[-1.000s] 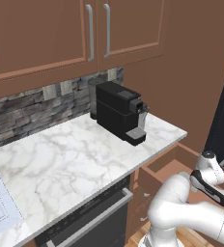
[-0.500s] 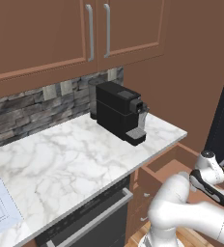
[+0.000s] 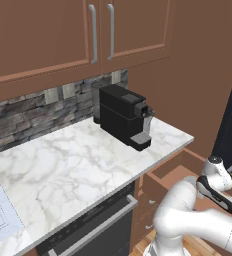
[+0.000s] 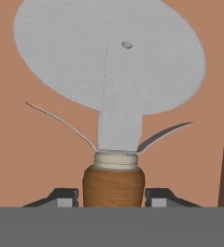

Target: Take the pizza cutter from the drawer on the left and place it on the dining counter for cutting.

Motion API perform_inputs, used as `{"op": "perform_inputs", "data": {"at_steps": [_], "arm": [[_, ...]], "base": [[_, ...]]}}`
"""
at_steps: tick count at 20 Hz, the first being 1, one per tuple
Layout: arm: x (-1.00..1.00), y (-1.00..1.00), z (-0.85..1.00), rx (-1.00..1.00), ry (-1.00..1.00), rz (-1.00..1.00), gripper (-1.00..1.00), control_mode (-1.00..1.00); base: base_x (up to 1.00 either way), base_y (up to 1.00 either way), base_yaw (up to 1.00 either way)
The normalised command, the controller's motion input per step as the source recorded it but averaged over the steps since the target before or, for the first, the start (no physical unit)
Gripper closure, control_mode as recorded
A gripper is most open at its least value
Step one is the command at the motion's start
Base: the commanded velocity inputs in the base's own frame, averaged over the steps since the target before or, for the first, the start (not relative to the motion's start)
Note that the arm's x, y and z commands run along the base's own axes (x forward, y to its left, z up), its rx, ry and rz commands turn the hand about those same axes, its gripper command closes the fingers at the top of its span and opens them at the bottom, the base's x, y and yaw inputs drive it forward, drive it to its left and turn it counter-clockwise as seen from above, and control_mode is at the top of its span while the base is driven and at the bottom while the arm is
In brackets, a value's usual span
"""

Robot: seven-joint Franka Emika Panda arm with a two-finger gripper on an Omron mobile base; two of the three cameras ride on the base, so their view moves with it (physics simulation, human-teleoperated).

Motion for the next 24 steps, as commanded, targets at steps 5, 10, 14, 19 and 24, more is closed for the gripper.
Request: {"op": "perform_inputs", "data": {"at_steps": [5, 10, 14, 19, 24], "arm": [[0.00, 0.00, 0.00, 0.00, 0.00, 0.00, 1.00, -1.00], [0.00, 0.00, 0.00, 0.00, 0.00, 0.00, 1.00, -1.00], [-0.25, 0.00, 0.19, -0.01, 0.00, 0.01, 1.00, -1.00], [-0.30, 0.08, 0.56, 0.00, 0.00, 0.01, 1.00, -1.00], [-0.43, 0.00, 0.74, 0.00, 0.00, 0.00, 1.00, -1.00]], "base": [[0.00, 0.00, 0.00], [0.00, 0.00, 0.00], [0.00, 0.00, 0.00], [0.00, 0.00, 0.00], [0.00, 0.00, 0.00]]}}
